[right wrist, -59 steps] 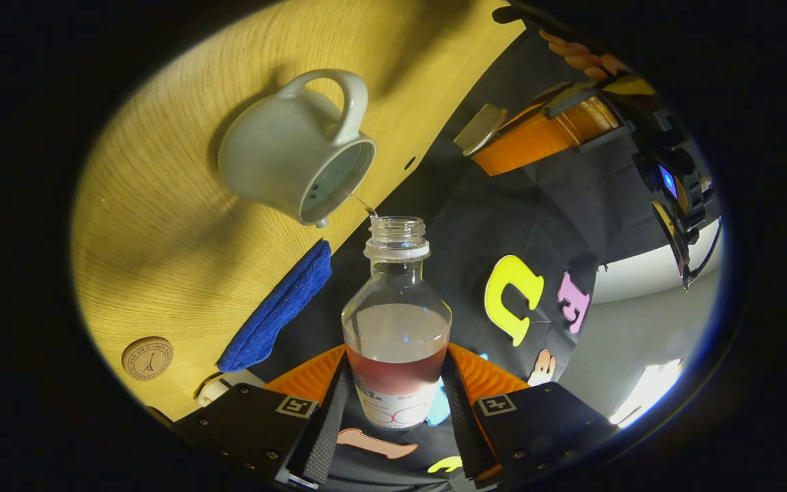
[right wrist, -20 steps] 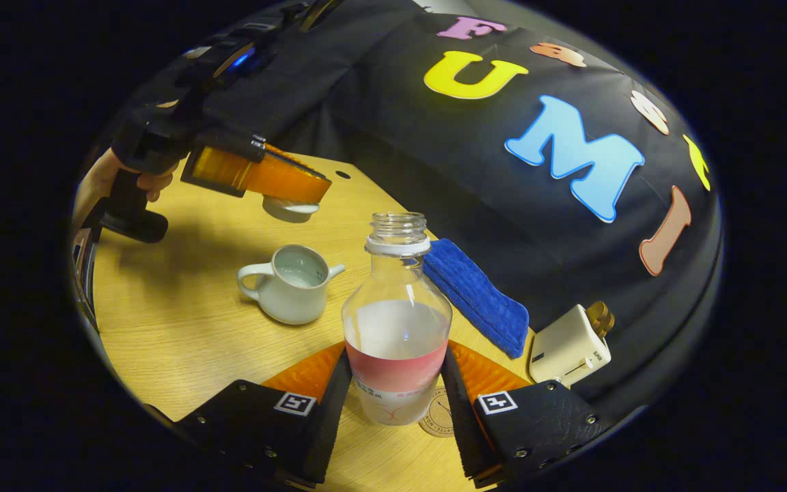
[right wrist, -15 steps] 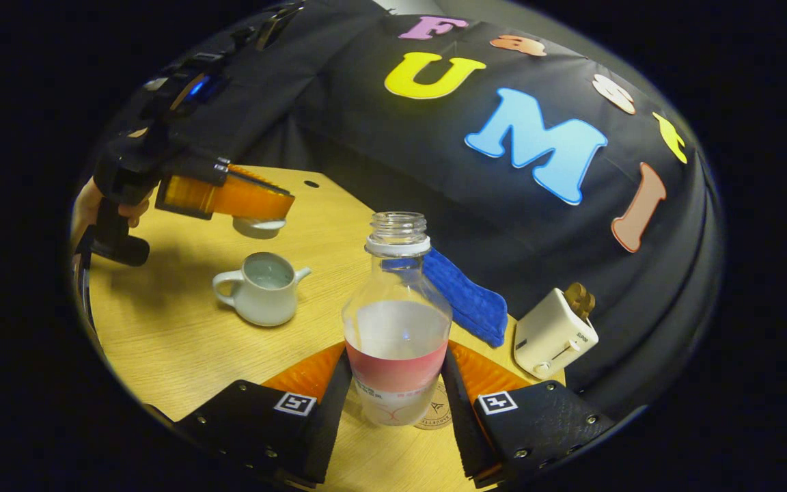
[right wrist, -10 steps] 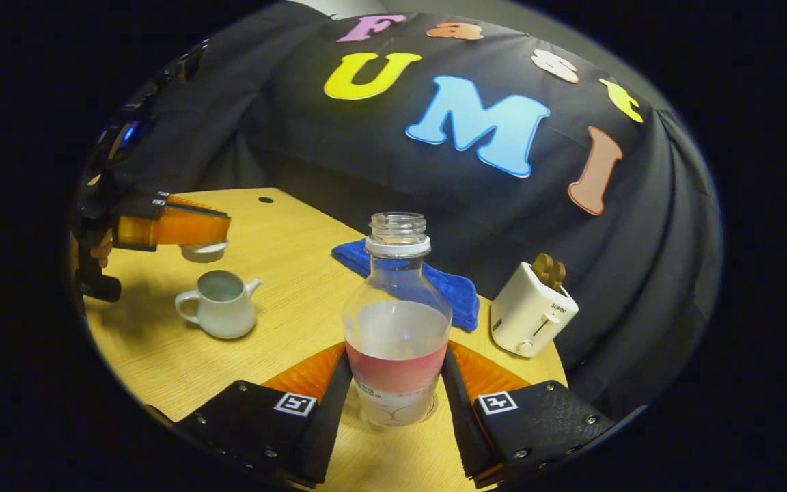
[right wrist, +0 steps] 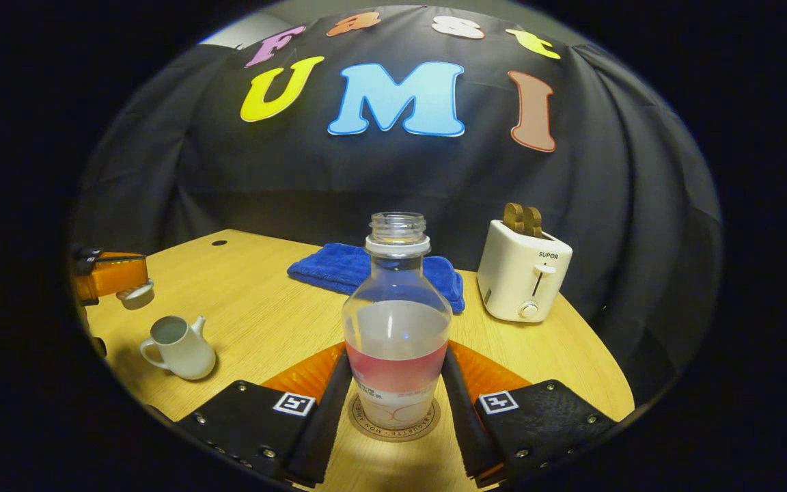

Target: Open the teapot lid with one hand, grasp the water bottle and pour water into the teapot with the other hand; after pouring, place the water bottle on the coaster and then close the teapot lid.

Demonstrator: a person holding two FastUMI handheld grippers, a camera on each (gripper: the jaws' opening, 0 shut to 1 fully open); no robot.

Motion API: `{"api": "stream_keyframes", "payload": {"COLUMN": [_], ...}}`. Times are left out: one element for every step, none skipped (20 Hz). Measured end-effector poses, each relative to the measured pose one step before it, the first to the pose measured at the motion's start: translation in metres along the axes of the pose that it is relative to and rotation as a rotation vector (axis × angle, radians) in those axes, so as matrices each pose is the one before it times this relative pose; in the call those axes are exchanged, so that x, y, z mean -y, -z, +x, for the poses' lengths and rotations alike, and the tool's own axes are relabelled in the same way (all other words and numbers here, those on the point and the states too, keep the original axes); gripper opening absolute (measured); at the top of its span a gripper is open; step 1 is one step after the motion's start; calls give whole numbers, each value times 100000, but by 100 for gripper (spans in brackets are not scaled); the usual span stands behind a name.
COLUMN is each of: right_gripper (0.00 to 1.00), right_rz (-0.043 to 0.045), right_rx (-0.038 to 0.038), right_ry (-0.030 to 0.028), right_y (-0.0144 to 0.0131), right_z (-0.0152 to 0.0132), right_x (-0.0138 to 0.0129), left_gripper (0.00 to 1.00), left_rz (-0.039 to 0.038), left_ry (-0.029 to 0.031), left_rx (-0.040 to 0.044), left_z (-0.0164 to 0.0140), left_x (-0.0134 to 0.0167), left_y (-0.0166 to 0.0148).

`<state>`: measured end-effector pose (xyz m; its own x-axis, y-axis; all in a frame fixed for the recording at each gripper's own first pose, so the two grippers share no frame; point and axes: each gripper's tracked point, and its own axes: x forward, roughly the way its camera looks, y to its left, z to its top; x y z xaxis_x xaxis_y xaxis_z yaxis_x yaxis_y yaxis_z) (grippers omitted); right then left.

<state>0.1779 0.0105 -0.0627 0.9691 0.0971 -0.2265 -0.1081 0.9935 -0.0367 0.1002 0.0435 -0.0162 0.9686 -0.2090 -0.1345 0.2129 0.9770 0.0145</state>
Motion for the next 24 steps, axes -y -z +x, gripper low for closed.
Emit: {"api": "stream_keyframes", "payload": {"right_gripper": [72, 72, 72, 72, 72, 73, 74, 75, 75, 76, 77, 77, 77, 77, 78, 78, 78, 78, 81, 96, 97, 97, 97, 97], "right_rz": [561, -43, -54, -789, -189, -408, -117, 417, 1020, 1201, 1124, 1100, 843, 325, 105, -57, -62, 99, 13, -292, -205, 244, 279, 114], "right_rx": [-189, -516, 984, -360, 116, -166, -75, -433, -583, -407, -488, -327, -86, -180, -101, -77, -19, 123, 256, 478, 374, 164, 410, 684], "right_ry": [15, -72, 52, 529, 135, 88, 66, 253, -197, 5, -90, -254, -368, -229, -132, 100, 97, -657, 370, 460, -18, 111, 134, 565], "right_y": [213, 207, -131, 110, 86, -180, 108, -48, 113, -12, 68, 3, 9, -85, 60, -55, 42, -64, -120, -60, -307, -213, -108, -280], "right_z": [213, 74, -105, 21, -29, -36, -36, -44, 78, 83, -35, -36, -66, -100, -59, 5, -119, -73, 21, 45, -156, -69, -150, -127], "right_x": [-16, -89, -30, 81, -26, -38, -41, 8, 60, 42, -18, -8, -65, -83, -102, -9, 13, -174, -9, 11, 26, 8, 52, 103], "left_gripper": [17, 17, 17, 17, 17, 17, 17, 17, 17, 17, 17, 17, 17, 17, 17, 17, 17, 17, 17, 17, 17, 17, 17, 17], "left_rz": [60, -144, -196, -163, -195, -211, -167, 0, 3, 2, -60, -44, -116, -131, -112, -139, -26, 153, 145, 54, -72, -125, -140, -117], "left_ry": [-57, 75, -58, -51, 36, 165, 118, 66, 63, 119, 37, -43, -74, -77, 6, -33, 104, 94, 21, 136, 85, 80, 53, 91], "left_rx": [-98, -36, -97, -137, -281, -217, -64, -76, -69, -101, -81, -1, -76, -36, -133, -107, -151, -161, -152, -13, 20, 21, -75, -137], "left_z": [56, 22, -10, -18, 180, 80, -9, 73, -52, 2, -9, -66, 63, 10, 30, 47, -7, 40, -11, 50, -33, -23, 109, 160], "left_x": [-41, 21, -117, -68, -11, 40, 29, 53, 59, 18, -4, -25, -51, -119, 72, 18, -10, 51, 77, 6, 63, 1, -7, 21], "left_y": [16, 11, 130, 20, 176, 73, 11, 87, 40, 31, 39, -83, 110, -47, 147, 44, 45, -54, 66, -5, 16, -47, 72, 9]}}
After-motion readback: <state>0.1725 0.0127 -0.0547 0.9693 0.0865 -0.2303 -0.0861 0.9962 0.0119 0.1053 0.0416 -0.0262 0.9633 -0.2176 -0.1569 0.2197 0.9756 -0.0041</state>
